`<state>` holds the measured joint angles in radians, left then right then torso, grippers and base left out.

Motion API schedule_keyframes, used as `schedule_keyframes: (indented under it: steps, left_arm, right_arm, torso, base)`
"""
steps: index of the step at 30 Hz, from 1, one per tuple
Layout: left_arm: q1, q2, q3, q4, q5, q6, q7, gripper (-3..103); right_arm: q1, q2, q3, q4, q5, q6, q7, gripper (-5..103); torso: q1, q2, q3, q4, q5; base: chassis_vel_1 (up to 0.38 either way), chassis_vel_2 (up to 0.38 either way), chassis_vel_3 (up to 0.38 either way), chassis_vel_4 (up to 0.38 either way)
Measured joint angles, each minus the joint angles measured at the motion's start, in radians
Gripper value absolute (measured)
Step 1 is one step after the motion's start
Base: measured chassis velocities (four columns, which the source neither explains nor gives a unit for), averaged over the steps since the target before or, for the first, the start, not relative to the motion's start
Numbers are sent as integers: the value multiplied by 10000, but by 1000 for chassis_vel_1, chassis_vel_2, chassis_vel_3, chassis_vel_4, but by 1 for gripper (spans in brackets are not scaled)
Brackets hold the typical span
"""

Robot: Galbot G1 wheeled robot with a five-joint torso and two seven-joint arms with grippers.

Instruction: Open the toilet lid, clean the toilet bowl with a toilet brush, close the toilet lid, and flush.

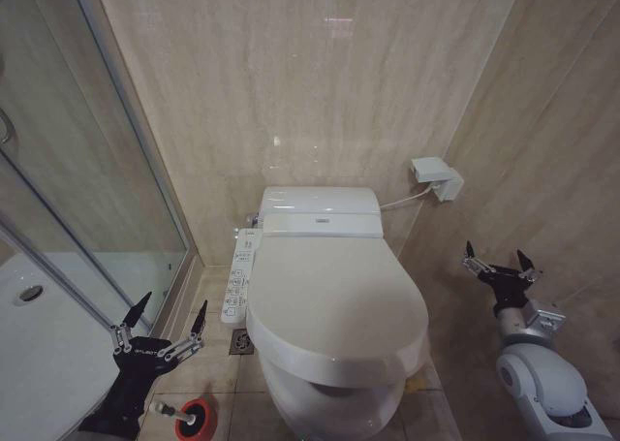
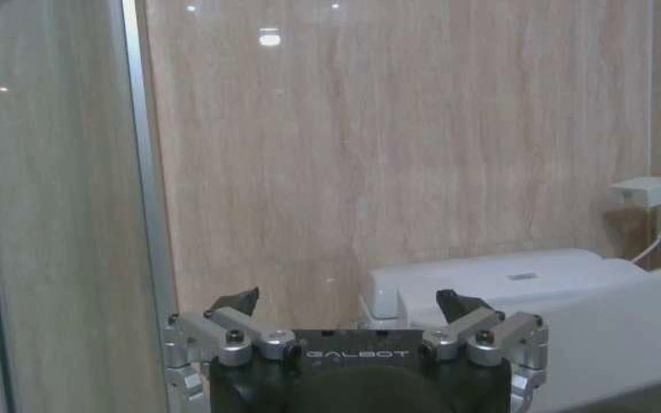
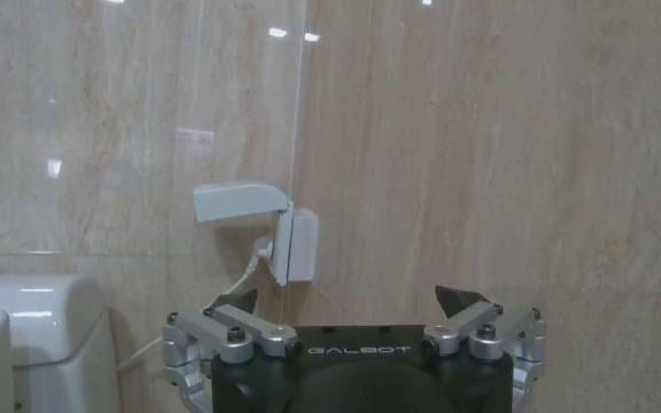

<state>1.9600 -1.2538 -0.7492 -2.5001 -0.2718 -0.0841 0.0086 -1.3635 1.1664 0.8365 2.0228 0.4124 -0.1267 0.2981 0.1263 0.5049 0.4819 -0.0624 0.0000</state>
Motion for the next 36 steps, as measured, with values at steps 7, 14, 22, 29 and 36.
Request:
schedule_keyframes:
  steps: [7,14,22,29,36]
  left_arm:
    - [1,0,-1,0,0,0,-1,100]
    - [0,0,0,0,0,0,0,100]
    - [1,0,0,0,0,0,0,100]
    - [0,0,0,0,0,0,0,100]
    - [1,0,0,0,0,0,0,100]
  right_arm:
    - [126,14,-200,-62,-5,11,0,100]
    - [46,33,-176,-70,-18,98,-24,100]
    - [-185,103,-68,-20,-81,279,-270,100]
    - [-230,88,9,65,-41,334,-289,100]
    - [-264,73,88,123,11,471,-382,100]
  torso:
    - [78,192,113,1,0]
    - [169,403,229,1,0]
    - [304,754,444,0,0]
    - [416,1041,621,1,0]
    - [465,1163,697,1,0]
  base:
    - [0,0,0,0]
    - [0,0,0,0]
    - [0,0,0,0]
    - [0,0,0,0]
    - [0,0,0,0]
